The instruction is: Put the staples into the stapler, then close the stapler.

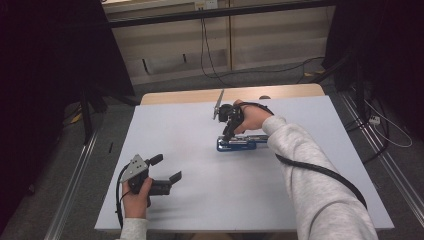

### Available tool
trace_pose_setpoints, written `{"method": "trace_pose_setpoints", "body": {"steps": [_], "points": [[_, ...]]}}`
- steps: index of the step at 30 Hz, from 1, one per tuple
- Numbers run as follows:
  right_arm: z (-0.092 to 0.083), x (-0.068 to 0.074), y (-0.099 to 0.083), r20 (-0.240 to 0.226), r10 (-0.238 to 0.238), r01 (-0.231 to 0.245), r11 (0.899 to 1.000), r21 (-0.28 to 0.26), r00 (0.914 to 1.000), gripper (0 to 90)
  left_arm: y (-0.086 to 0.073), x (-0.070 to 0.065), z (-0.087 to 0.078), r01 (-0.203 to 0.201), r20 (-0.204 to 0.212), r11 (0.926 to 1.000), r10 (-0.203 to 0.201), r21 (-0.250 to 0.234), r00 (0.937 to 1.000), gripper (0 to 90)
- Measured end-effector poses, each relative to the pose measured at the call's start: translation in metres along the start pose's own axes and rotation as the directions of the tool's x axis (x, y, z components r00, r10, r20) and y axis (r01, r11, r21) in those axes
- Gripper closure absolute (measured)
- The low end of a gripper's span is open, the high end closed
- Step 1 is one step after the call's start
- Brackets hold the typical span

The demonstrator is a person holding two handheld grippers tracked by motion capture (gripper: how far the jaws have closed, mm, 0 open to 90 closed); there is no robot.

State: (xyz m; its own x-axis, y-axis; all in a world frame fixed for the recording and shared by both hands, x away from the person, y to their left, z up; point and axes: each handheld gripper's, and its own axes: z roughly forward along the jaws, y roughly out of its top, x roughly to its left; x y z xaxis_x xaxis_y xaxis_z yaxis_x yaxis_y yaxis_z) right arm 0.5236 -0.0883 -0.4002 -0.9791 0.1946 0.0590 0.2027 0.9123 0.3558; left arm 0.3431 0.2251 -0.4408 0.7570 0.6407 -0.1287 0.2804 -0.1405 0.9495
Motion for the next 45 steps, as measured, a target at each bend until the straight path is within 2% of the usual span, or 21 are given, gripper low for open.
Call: {"method": "trace_pose_setpoints", "body": {"steps": [5,8,10,11,15,18,22,23,24,25,27,28,29,34,35,38,41,42,43,45], "points": [[-0.005,0.004,-0.005,0.008,0.049,-0.049,0.998,-0.025,0.9988,57.2,0.000,0.001,0.002,0.001,0.003,1.0000,-0.001,0.006,1.0000,2.2],[-0.013,0.006,-0.017,0.020,0.082,-0.080,0.995,-0.057,0.9965,50.5,0.001,0.000,0.003,0.002,0.005,1.0000,-0.002,0.006,1.0000,2.2],[-0.014,0.006,-0.019,0.023,0.088,-0.086,0.994,-0.062,0.9959,48.9,0.001,0.000,0.004,0.000,0.007,1.0000,0.000,0.007,1.0000,2.2],[-0.018,0.008,-0.025,0.027,0.115,-0.112,0.991,-0.076,0.9930,44.1,0.001,0.000,0.005,0.000,0.007,0.9999,0.000,0.012,1.0000,2.2],[-0.021,0.009,-0.034,0.034,0.137,-0.133,0.987,-0.096,0.9900,40.2,0.001,-0.001,0.007,-0.005,0.008,0.9999,0.005,0.015,1.0000,2.2],[-0.025,0.011,-0.043,0.031,0.167,-0.163,0.979,-0.119,0.9854,36.3,0.001,-0.001,0.007,-0.008,0.004,0.9998,0.007,0.019,1.0000,2.2],[-0.028,0.015,-0.052,0.042,0.176,-0.169,0.976,-0.135,0.9835,30.6,0.002,0.000,0.006,-0.014,0.004,0.9998,0.014,0.012,0.9999,2.2],[-0.031,0.018,-0.059,0.047,0.198,-0.188,0.967,-0.170,0.9790,26.1,0.002,0.000,0.007,-0.014,0.003,0.9998,0.014,0.012,0.9999,2.2],[-0.031,0.018,-0.059,0.047,0.198,-0.188,0.967,-0.170,0.9790,26.1,0.002,0.000,0.007,-0.014,0.002,0.9998,0.014,0.016,0.9999,2.2],[-0.035,0.022,-0.067,0.052,0.216,-0.202,0.959,-0.197,0.9750,24.5,0.002,0.000,0.008,-0.010,0.009,0.9997,0.010,0.020,0.9999,2.2],[-0.039,0.025,-0.074,0.058,0.230,-0.213,0.954,-0.212,0.9714,22.8,0.002,-0.001,0.012,-0.009,0.020,0.9997,0.009,0.023,0.9998,2.2],[-0.040,0.027,-0.078,0.062,0.236,-0.217,0.952,-0.215,0.9699,21.4,0.002,-0.001,0.012,-0.009,0.020,0.9997,0.009,0.023,0.9998,2.2],[-0.041,0.030,-0.082,0.073,0.246,-0.225,0.950,-0.215,0.9666,20.2,0.003,-0.001,0.016,-0.029,0.023,0.9989,0.028,0.037,0.9993,2.2],[-0.045,0.036,-0.098,0.091,0.262,-0.238,0.948,-0.210,0.9609,17.6,0.002,-0.002,0.021,-0.023,0.034,0.9987,0.021,0.046,0.9992,2.2],[-0.045,0.039,-0.108,0.094,0.285,-0.259,0.940,-0.221,0.9539,16.4,0.002,-0.004,0.022,-0.023,0.040,0.9987,0.021,0.046,0.9990,2.1],[-0.044,0.041,-0.121,0.119,0.309,-0.278,0.935,-0.222,0.9438,13.9,0.002,-0.007,0.025,-0.029,0.058,0.9981,0.026,0.054,0.9980,2.1],[-0.044,0.043,-0.130,0.131,0.317,-0.286,0.934,-0.215,0.9392,12.8,0.002,-0.008,0.025,-0.030,0.051,0.9979,0.027,0.058,0.9983,1.9],[-0.045,0.044,-0.135,0.133,0.322,-0.288,0.931,-0.225,0.9373,12.3,0.003,-0.008,0.025,-0.021,0.049,0.9983,0.019,0.054,0.9986,1.9],[-0.047,0.046,-0.142,0.126,0.344,-0.307,0.920,-0.243,0.9304,11.9,0.004,-0.008,0.027,-0.022,0.054,0.9983,0.019,0.054,0.9984,1.7],[-0.050,0.049,-0.150,0.135,0.351,-0.310,0.916,-0.254,0.9266,11.9,0.006,-0.010,0.030,-0.028,0.056,0.9977,0.025,0.062,0.9981,1.6]]}}
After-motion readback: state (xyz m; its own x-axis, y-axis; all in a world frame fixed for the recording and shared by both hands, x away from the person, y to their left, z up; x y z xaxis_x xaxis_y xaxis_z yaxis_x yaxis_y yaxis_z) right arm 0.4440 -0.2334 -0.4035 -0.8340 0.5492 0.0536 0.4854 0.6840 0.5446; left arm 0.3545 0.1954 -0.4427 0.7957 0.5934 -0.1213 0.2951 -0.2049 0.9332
